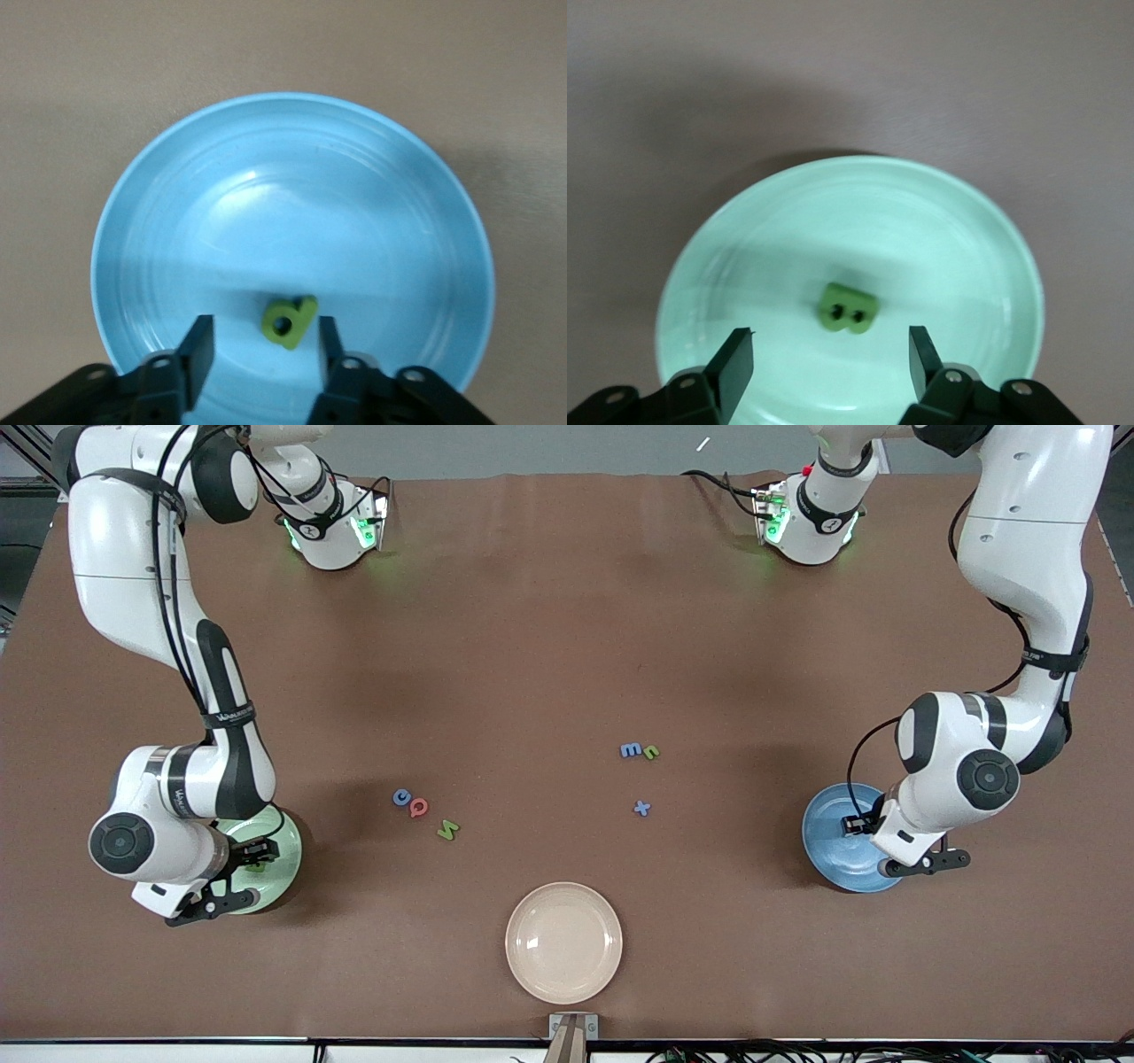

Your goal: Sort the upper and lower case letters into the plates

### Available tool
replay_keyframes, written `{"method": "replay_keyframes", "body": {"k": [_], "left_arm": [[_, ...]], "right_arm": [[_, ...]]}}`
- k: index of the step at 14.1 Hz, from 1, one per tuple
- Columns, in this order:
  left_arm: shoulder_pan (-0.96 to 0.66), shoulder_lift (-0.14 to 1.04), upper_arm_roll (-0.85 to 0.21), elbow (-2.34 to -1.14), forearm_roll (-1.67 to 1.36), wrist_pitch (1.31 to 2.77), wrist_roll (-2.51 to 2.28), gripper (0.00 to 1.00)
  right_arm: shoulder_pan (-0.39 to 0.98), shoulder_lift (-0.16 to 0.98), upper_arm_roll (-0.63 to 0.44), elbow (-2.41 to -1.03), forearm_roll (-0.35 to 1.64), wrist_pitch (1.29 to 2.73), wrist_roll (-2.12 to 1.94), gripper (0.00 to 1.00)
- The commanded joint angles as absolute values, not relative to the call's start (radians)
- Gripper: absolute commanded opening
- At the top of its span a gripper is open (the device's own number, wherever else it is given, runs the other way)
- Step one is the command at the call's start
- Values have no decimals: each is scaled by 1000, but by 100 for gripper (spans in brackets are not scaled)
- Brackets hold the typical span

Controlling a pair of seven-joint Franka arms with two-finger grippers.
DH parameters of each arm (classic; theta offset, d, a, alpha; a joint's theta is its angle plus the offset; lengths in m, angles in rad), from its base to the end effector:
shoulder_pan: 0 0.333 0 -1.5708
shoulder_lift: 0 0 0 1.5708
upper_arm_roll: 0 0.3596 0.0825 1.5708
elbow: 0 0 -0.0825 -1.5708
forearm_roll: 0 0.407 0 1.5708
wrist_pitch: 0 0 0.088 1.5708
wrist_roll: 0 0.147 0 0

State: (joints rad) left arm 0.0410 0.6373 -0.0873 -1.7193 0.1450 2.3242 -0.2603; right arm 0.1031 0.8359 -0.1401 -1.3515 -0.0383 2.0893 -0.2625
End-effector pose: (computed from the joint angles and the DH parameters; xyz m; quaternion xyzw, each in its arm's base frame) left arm 0.7098 -0.0211 0.1950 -0.9975 -0.0647 0.0100 0.0279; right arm 0.7759 -0.0108 0.1949 0.9863 0.1425 -0.0553 0.0615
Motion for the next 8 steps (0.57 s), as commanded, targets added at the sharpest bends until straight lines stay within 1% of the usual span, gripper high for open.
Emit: {"method": "replay_keyframes", "body": {"k": [1, 4, 5, 8], "left_arm": [[32, 638, -115, -1690, 149, 2318, -268, 100], [25, 637, -204, -1663, 146, 2316, -273, 100], [-3, 646, -221, -1642, 143, 2316, -325, 100], [-133, 690, -221, -1586, 144, 2316, -610, 98]], "right_arm": [[165, 795, -132, -1367, -6, 2014, -155, 80], [222, 785, -132, -1370, 64, 1964, -74, 80], [238, 785, -132, -1373, 107, 1948, -63, 80], [276, 761, -132, -1440, 182, 1951, -63, 80]]}}
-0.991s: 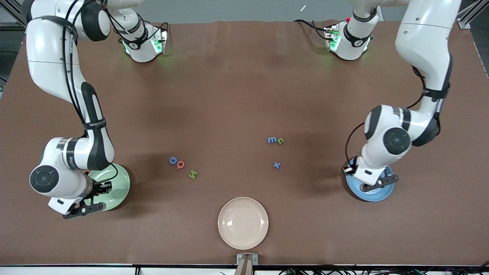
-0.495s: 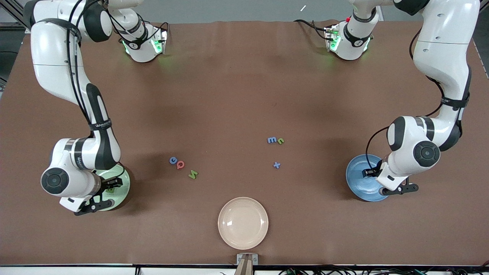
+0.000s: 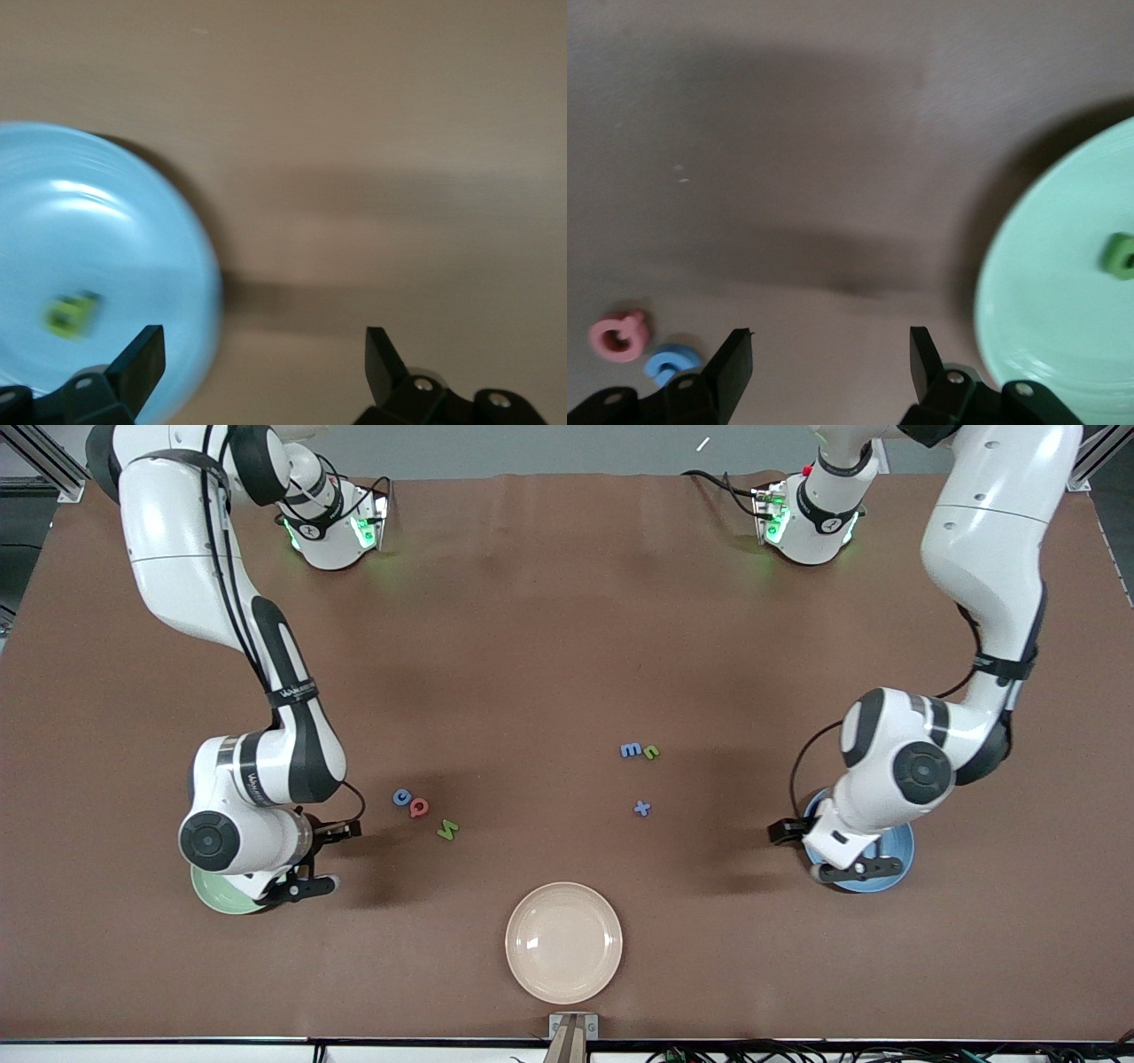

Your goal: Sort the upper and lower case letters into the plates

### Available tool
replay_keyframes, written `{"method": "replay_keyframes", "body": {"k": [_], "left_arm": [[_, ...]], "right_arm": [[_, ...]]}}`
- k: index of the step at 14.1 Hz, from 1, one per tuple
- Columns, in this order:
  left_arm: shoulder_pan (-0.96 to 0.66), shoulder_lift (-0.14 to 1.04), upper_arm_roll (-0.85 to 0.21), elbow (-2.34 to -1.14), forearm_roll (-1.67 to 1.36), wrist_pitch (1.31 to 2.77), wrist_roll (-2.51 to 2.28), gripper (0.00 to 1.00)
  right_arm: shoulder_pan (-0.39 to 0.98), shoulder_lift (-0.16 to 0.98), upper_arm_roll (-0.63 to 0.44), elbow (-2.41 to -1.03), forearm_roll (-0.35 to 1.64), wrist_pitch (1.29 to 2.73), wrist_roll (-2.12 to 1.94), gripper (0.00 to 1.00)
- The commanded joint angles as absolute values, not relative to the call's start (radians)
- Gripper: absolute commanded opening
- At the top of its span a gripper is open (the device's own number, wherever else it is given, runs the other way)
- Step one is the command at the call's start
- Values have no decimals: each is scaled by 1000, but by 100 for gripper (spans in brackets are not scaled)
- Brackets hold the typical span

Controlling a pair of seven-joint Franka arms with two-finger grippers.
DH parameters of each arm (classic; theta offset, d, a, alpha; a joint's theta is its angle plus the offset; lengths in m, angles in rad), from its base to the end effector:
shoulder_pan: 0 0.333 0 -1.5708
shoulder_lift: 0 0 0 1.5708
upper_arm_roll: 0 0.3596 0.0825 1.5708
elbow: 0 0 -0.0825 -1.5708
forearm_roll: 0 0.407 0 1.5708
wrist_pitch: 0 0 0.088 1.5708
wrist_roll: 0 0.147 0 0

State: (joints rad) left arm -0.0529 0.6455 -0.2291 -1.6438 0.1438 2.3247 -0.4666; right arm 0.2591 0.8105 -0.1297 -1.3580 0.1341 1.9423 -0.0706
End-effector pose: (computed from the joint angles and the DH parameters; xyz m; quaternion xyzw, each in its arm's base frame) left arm 0.7154 -0.1804 0.2308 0.9972 0.0685 0.0204 0.0233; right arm 0.7431 0.1288 0.2004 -0.9905 -0.0830 0.1094 0.0074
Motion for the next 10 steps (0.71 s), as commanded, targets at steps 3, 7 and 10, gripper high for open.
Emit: {"method": "replay_keyframes", "body": {"k": [3, 7, 10], "left_arm": [[-224, 748, -221, -1542, 152, 2319, -985, 95], [-313, 817, -221, -1454, 141, 2319, -1251, 89], [-373, 865, -221, -1401, 143, 2319, -1474, 83]], "right_arm": [[313, 684, -132, -1557, 201, 2000, -63, 82], [386, 608, -132, -1762, 207, 2205, -63, 84], [414, 612, -132, -1810, 207, 2286, -63, 86]]}}
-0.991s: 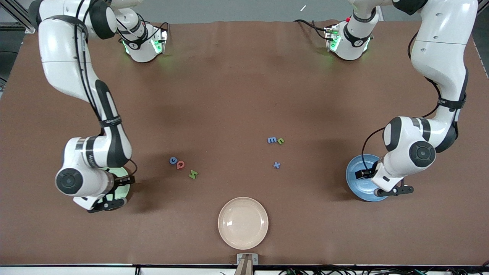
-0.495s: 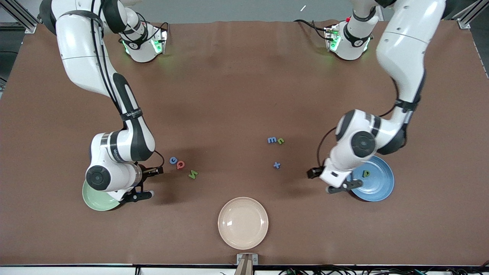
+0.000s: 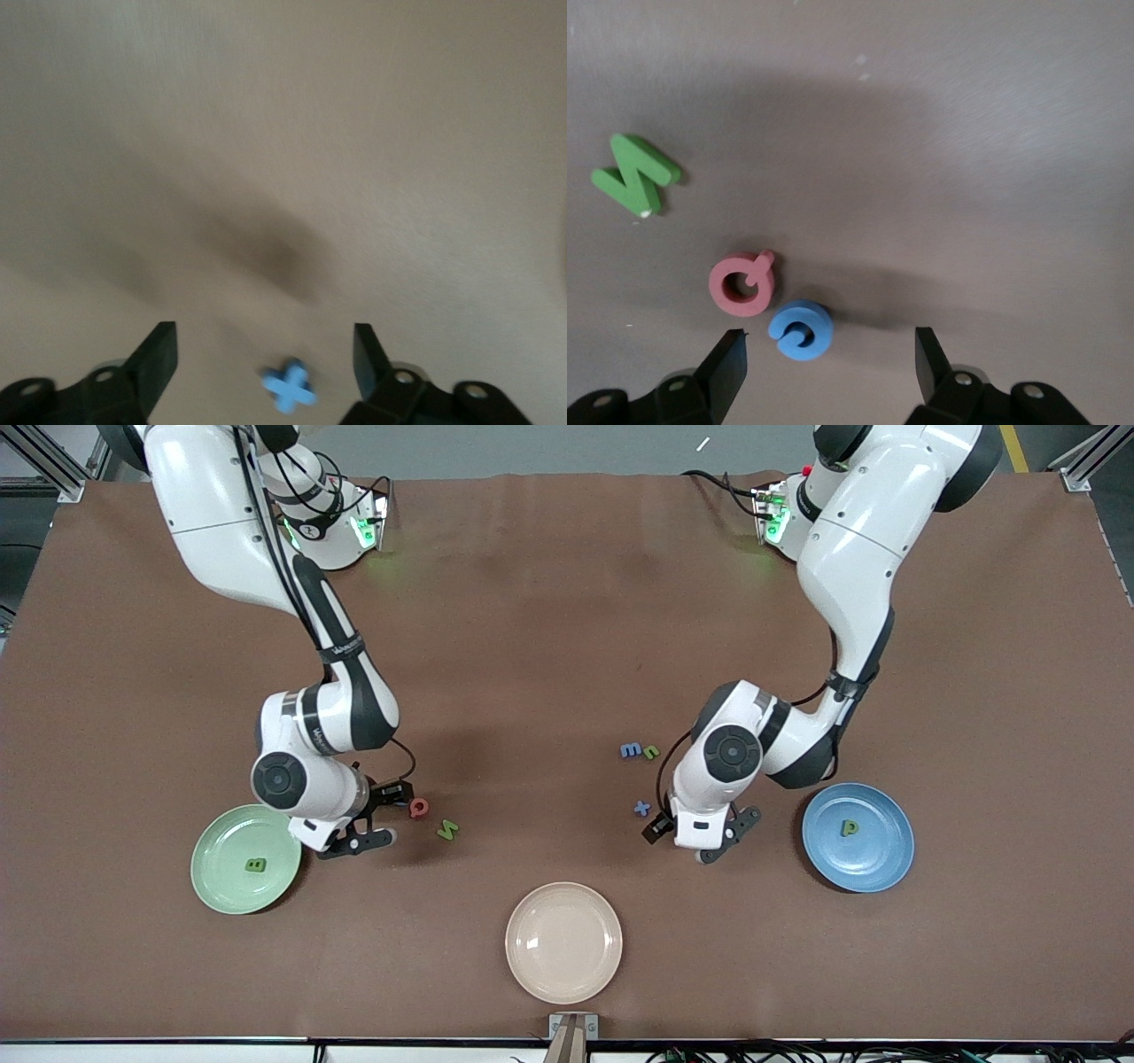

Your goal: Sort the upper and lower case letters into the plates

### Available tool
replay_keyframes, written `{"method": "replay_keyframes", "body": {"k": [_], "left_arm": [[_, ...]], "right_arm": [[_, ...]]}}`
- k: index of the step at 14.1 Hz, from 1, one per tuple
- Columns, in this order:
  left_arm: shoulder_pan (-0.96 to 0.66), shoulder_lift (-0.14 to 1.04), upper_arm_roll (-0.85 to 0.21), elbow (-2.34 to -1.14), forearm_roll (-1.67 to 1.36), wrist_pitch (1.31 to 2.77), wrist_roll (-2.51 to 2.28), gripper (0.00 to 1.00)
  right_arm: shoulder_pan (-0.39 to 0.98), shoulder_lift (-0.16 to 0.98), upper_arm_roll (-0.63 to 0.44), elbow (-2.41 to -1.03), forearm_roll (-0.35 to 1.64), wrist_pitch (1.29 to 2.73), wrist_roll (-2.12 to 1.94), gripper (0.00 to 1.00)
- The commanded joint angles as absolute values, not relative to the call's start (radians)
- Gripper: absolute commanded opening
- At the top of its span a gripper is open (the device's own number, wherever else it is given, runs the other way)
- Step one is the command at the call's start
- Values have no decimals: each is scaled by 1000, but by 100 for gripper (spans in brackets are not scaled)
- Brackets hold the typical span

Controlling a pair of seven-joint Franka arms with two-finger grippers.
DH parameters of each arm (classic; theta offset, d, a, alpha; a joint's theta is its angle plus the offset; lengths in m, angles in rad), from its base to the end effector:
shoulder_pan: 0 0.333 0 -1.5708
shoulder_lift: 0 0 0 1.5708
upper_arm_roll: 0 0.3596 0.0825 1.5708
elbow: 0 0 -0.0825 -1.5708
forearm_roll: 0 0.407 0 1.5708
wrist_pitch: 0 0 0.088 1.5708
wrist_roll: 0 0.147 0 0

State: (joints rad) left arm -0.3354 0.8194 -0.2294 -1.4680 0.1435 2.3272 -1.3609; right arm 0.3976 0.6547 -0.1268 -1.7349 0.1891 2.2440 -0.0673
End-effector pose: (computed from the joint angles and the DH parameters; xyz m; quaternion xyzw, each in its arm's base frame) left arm 0.6748 -0.3843 0.1813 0.9247 0.3782 -0.0057 0.0422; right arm 0.6600 0.2007 0.1719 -0.9906 -0.1146 0.0711 0.0232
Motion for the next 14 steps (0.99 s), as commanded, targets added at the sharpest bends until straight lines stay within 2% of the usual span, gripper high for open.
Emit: {"method": "replay_keyframes", "body": {"k": [1, 6, 11, 14], "left_arm": [[-380, 871, -221, -1396, 143, 2319, -1492, 80], [-383, 887, -221, -1401, 118, 2319, -1522, 70], [-390, 896, -219, -1402, 133, 2310, -1513, 67], [-394, 896, -219, -1402, 133, 2310, -1511, 59]], "right_arm": [[416, 612, -132, -1810, 207, 2286, -63, 87], [417, 620, -132, -1819, 207, 2293, -63, 85], [434, 621, -132, -1821, 219, 2310, -61, 79], [439, 630, -132, -1819, 221, 2333, -61, 79]]}}
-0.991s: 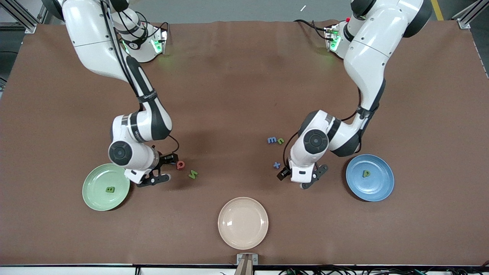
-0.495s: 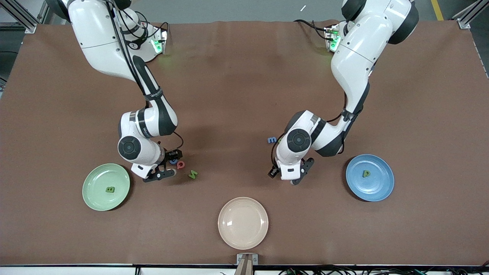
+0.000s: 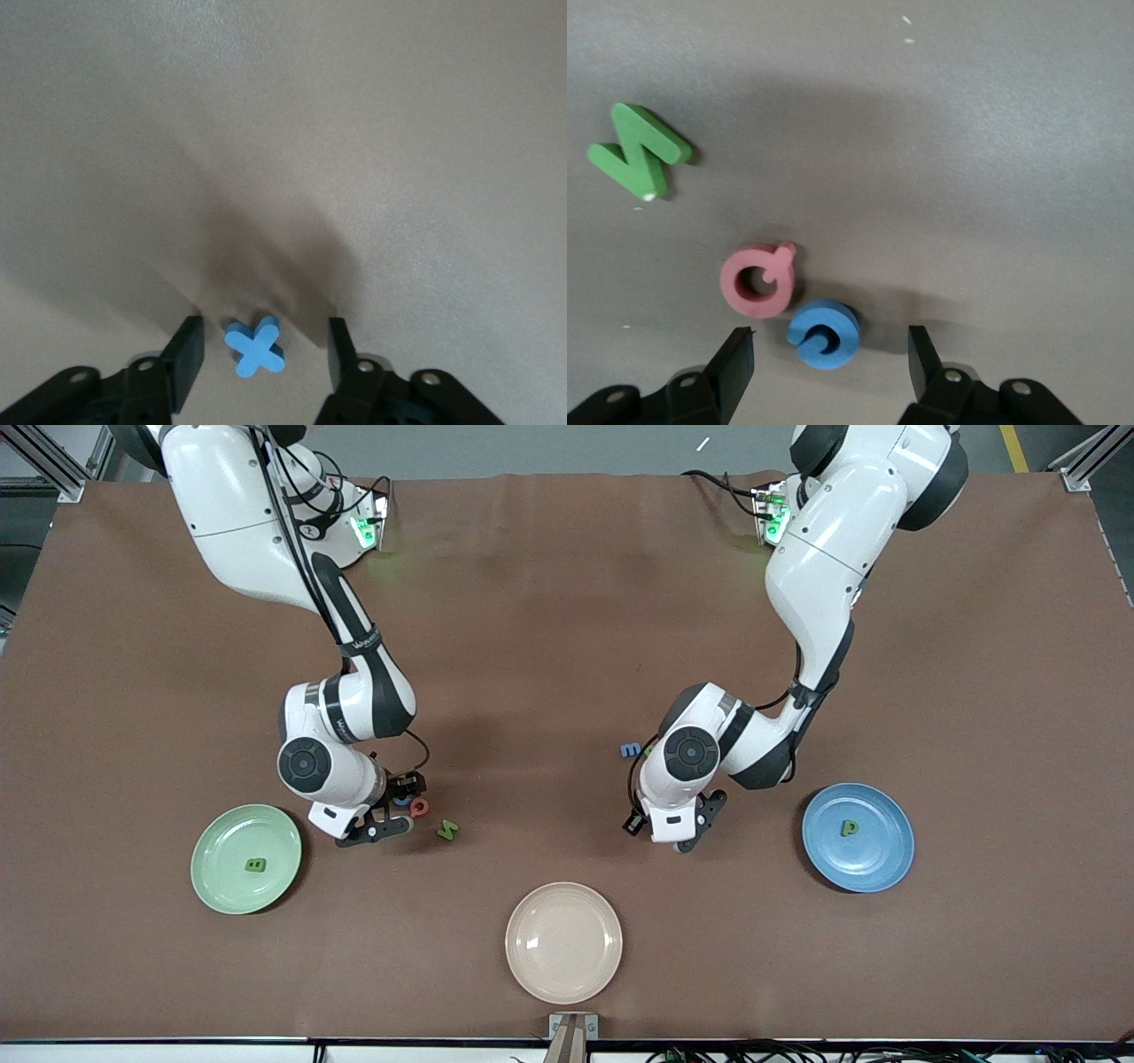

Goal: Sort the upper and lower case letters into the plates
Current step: 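Place x on the blue plate while the right gripper places c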

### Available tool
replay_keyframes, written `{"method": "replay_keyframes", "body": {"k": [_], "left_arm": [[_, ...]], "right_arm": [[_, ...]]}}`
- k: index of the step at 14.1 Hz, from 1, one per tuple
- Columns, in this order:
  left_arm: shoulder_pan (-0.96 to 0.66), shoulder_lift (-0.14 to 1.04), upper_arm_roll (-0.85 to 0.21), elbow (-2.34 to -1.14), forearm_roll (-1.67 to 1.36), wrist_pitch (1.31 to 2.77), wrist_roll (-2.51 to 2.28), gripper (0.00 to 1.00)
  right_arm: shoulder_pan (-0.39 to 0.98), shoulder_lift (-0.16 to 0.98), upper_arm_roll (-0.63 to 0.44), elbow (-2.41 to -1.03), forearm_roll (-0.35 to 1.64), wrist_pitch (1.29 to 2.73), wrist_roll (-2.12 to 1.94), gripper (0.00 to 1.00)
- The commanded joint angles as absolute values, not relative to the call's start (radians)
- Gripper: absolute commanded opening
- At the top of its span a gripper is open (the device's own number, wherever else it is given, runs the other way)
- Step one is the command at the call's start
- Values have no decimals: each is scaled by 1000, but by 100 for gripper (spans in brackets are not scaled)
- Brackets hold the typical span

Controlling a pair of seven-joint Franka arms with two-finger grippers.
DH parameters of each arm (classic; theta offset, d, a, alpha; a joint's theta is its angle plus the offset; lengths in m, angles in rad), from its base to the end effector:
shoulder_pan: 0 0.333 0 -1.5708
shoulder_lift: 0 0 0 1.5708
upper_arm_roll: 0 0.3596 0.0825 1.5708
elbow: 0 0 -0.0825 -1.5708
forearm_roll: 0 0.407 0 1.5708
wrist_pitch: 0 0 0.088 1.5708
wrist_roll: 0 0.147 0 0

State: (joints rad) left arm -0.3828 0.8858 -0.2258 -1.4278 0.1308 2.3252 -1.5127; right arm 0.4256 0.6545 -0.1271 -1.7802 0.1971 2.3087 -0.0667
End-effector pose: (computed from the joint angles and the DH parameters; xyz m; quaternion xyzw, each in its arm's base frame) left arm 0.6597 -0.4145 0.1480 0.8998 0.4344 -0.0248 0.0339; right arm 0.6473 0.2138 0.1583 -0.9904 -0.1220 0.0613 0.0225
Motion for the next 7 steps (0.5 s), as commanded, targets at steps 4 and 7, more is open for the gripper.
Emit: {"method": "replay_keyframes", "body": {"k": [4, 7], "left_arm": [[-393, 897, -216, -1405, 137, 2299, -1506, 17], [-387, 885, -209, -1411, 141, 2254, -1427, 2]], "right_arm": [[436, 632, -132, -1821, 219, 2333, -63, 70], [436, 634, -132, -1821, 221, 2332, -61, 56]]}}
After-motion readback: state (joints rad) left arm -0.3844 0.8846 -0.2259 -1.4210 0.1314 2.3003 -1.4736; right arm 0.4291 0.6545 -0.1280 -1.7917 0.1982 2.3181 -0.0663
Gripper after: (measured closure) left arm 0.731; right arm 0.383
